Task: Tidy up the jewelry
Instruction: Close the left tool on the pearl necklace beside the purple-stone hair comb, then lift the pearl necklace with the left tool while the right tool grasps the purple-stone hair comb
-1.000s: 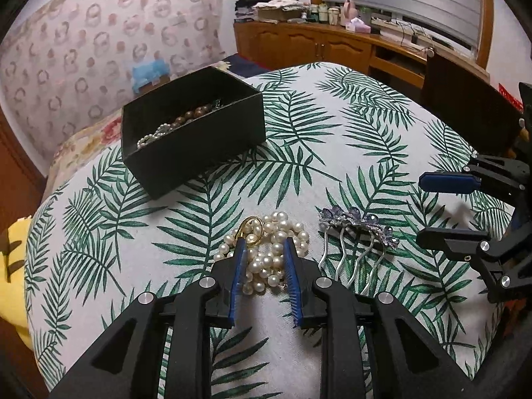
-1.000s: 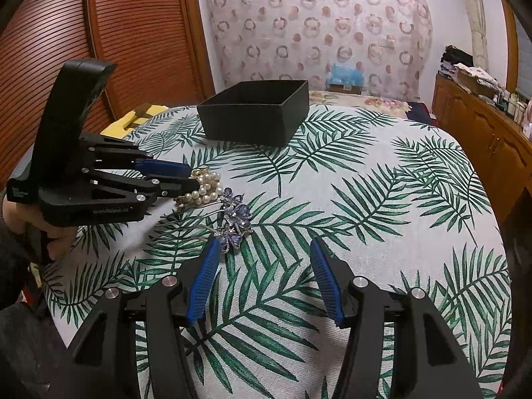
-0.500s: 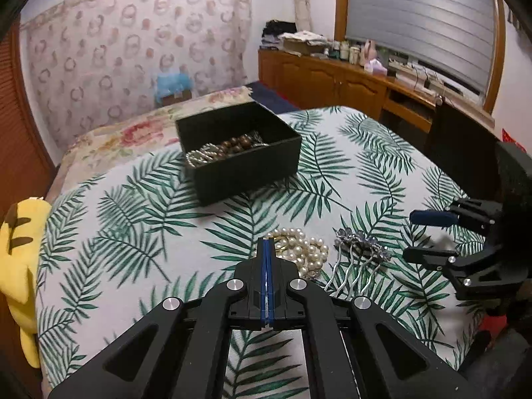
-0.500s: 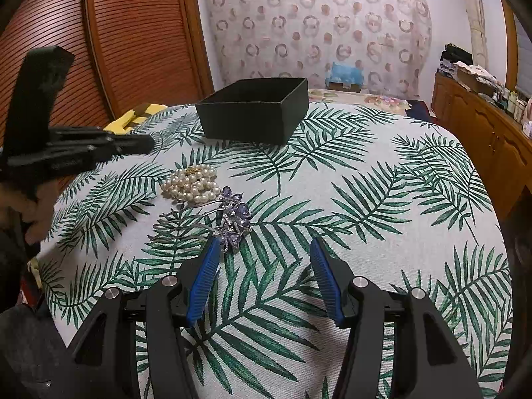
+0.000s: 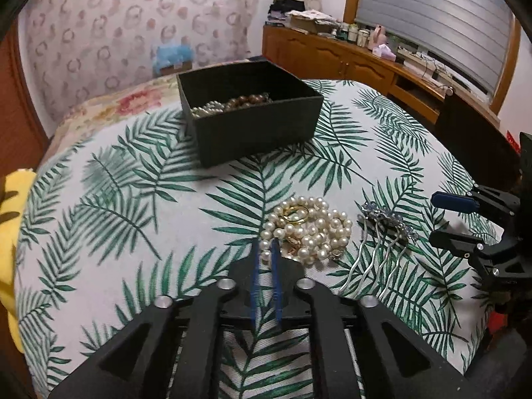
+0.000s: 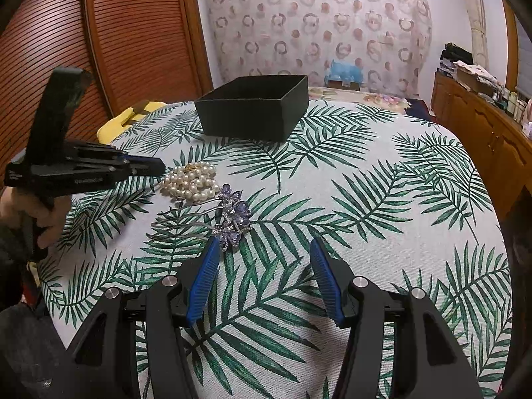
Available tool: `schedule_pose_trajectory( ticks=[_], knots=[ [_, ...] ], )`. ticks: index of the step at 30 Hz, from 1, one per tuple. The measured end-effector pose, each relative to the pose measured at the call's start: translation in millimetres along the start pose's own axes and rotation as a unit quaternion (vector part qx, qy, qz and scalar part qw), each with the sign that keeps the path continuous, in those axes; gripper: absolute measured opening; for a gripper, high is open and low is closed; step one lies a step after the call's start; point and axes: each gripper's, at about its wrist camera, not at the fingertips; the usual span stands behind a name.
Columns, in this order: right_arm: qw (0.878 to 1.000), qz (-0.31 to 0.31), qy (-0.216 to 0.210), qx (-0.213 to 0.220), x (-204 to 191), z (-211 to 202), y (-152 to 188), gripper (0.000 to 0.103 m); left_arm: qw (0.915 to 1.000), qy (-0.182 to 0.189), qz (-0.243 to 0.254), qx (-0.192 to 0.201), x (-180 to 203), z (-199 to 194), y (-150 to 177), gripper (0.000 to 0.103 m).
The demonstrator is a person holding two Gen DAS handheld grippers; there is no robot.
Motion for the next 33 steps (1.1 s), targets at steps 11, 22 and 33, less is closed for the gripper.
schedule_pose_trajectory(
  ticks=[11,22,33],
  knots=[
    [1.000,0.000,0.000,0.000,0,-1,0,0.058,0.9995,-0.029,-0.005,-0.011,-7,9,-5,0.017],
    [1.000,-0.002,-0.001,0.000,-1,0,0,0.059,0.9990,-0.038,0.018,-0.015,-2,17,-8,0.017],
    [1.000,-0.015,-0.014,-0.006,-8,1,-9,0.058,0.9969,0.001,0.006,0.078,11,-44,-32,0.006]
  ],
)
Point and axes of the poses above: each gripper's, at about its wrist camera, not at the fingertips, and z roughly the way its jaws point, x to its right, y to its underside, and after that the axes turned 3 degrees about x, right-handed
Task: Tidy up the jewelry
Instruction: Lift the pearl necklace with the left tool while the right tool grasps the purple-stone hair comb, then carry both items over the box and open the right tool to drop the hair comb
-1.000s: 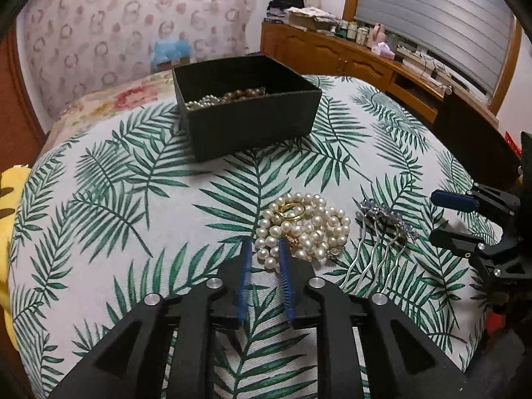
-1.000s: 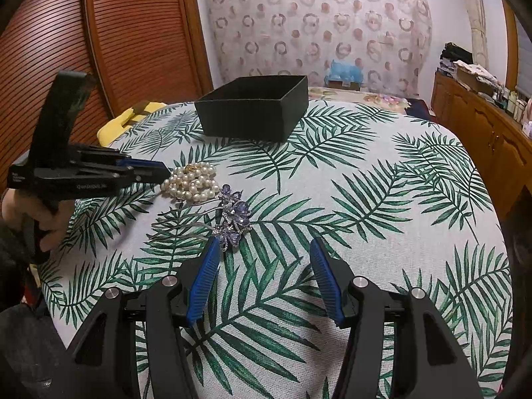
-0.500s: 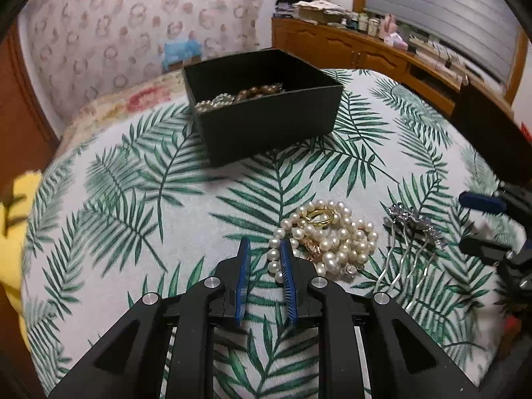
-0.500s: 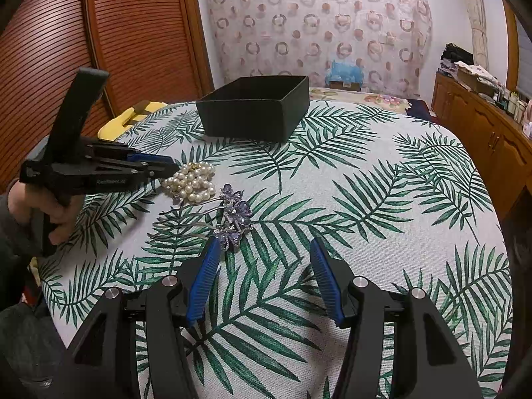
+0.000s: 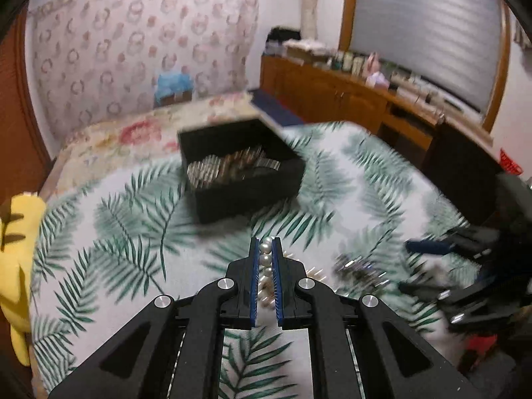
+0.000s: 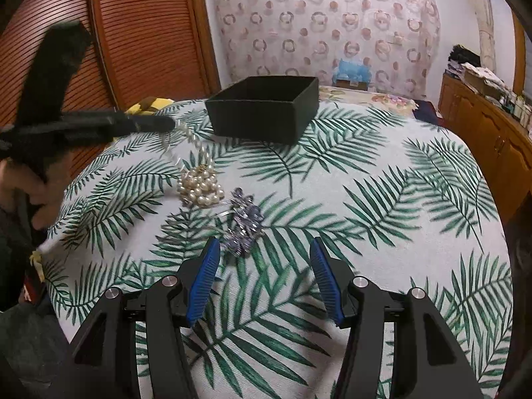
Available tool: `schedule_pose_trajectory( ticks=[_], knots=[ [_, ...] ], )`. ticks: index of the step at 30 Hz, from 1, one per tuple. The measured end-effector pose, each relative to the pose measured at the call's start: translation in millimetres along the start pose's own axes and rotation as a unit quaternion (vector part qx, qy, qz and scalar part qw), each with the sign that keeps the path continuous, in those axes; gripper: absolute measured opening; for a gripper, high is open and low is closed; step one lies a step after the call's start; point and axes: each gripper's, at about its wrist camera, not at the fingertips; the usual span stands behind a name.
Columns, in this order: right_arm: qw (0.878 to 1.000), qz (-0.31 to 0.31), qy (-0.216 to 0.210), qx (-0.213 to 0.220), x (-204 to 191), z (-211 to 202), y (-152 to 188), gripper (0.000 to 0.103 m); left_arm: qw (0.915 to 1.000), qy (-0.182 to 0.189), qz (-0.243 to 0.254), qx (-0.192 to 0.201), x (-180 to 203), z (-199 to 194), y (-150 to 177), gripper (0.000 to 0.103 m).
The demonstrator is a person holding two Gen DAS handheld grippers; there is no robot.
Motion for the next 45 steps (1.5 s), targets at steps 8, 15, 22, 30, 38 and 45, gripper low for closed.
schedule_pose_trajectory(
  ticks=[8,15,22,30,38,45],
  knots=[
    [1.000,-0.021,-0.013,-0.010,-9,11,-20,0.051,0.9979,0.000,0.006,0.065,6,-47,-31,0.006],
    [0.999,-0.010,-0.031,-0.036,-4,31,-29,0.046,0.9942,-0.008,0.010,0.107,6,-80,-47,0.006],
    [0.998,-0.011,-0.037,-0.059,-7,48,-28,0.039,0.9914,-0.021,0.008,0.129,-2,-100,-53,0.007],
    [0.997,-0.016,-0.042,-0.060,-9,46,-33,0.024,0.9894,-0.033,0.002,0.141,-12,-109,-58,0.006],
    [0.999,-0.029,-0.029,-0.025,-7,26,-59,0.024,0.9871,-0.046,0.001,0.153,-18,-116,-69,0.007],
    [0.999,-0.043,-0.015,-0.004,-1,17,-84,0.024,0.9871,-0.060,-0.005,0.148,-25,-110,-81,0.007]
  ],
)
Point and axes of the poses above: each gripper's, at about its wrist camera, not at the fingertips, and z roughly the way its jaws point, x to its right, y to its underside, and after that the axes turned 3 degrees about x, right-handed
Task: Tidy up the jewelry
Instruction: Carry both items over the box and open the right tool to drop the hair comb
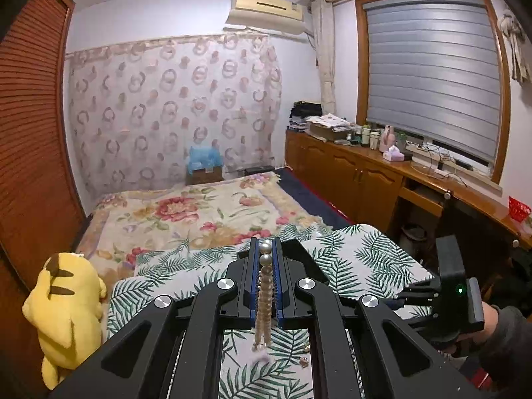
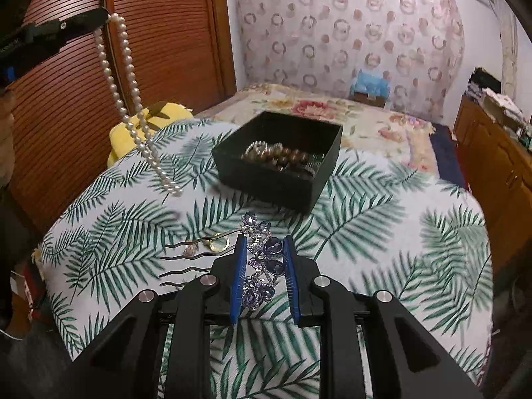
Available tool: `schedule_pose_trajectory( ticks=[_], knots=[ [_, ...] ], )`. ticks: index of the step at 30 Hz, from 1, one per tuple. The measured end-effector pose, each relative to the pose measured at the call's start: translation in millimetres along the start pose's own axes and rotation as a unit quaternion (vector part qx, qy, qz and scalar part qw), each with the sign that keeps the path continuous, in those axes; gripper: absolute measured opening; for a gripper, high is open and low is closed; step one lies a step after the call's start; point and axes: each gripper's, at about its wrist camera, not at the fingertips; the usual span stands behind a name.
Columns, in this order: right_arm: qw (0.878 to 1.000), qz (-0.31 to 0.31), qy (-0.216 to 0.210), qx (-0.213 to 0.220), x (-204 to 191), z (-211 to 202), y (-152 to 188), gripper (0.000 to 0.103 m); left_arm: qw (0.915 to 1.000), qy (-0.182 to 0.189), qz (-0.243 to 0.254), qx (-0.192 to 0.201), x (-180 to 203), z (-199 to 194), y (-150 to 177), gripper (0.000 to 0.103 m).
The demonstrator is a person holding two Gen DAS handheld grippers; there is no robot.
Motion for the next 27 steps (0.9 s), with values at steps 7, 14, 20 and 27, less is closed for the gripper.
schedule_pose_trajectory(
  ticks=[7,14,20,27],
  knots=[
    [0.999,-0.012,0.024,0.021,6,-1,-31,0.024,1.0000,-0.006,0.001,-0.005,-4,9,-4,0.007],
    [0.998,0.002,0.045,0.036,25,20,-64,0.024,0.9999,-0.012,0.004,-0.004,-6,22,-15,0.007],
    [0.997,0.026,0.065,0.033,46,52,-80,0.024,0.9998,-0.017,0.006,0.003,-9,35,-35,0.007],
    [0.996,0.052,0.068,0.024,58,91,-90,0.024,0.9998,-0.019,-0.001,0.005,-10,59,-53,0.007]
  ],
)
Point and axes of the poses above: each gripper's, at about its wrist camera, not at the fingertips, and z roughly the way its jaws point, x to its right, y to its underside, and after that the axes turned 3 degrees about x, right-handed
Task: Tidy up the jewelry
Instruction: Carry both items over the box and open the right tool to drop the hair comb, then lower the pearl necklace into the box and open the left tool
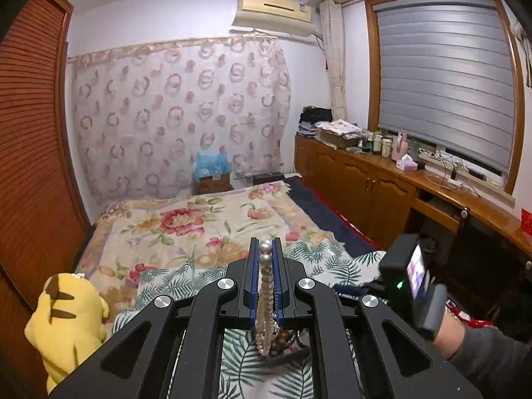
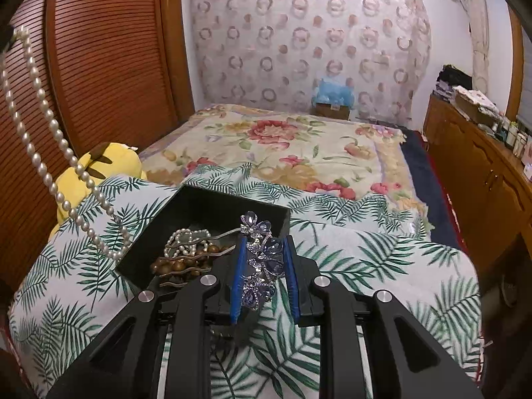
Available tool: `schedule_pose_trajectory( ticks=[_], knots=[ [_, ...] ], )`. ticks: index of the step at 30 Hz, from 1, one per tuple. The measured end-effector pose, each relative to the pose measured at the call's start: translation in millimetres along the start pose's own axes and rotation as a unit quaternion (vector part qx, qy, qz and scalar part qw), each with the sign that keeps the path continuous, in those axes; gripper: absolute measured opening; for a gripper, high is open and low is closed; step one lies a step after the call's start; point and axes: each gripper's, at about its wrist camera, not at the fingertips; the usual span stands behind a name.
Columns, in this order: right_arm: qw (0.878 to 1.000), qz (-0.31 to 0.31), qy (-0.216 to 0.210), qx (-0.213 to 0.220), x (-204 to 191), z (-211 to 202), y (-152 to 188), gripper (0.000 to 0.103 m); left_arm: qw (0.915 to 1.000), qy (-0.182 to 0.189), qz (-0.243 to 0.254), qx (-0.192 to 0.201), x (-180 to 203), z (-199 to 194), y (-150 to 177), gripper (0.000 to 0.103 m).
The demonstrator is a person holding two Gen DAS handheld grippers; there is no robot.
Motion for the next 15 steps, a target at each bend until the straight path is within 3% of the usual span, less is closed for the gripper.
schedule_pose_trajectory(
  ticks=[6,9,15],
  knots=[
    [1.000,-0.008,-0.009,-0.005,-6,14,3,0.026,0.9999,0.003,0.001,-0.011,5,19,-5,0.007],
    [1.000,-0.021,-0.020,0.003,-10,9,4,0.038,0.9999,0.004,0.002,-0.013,9,30,-12,0.007],
    [0.999,-0.030,-0.024,0.010,-11,-6,9,0.038,0.9999,0.005,0.005,-0.009,13,37,-17,0.007]
  ],
)
Point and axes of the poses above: each gripper's, at about its wrist camera, not at the fingertips, and z roughly the way its jaws point, x to its right, y to its underside, and after that the axes turned 3 degrees about x, right-handed
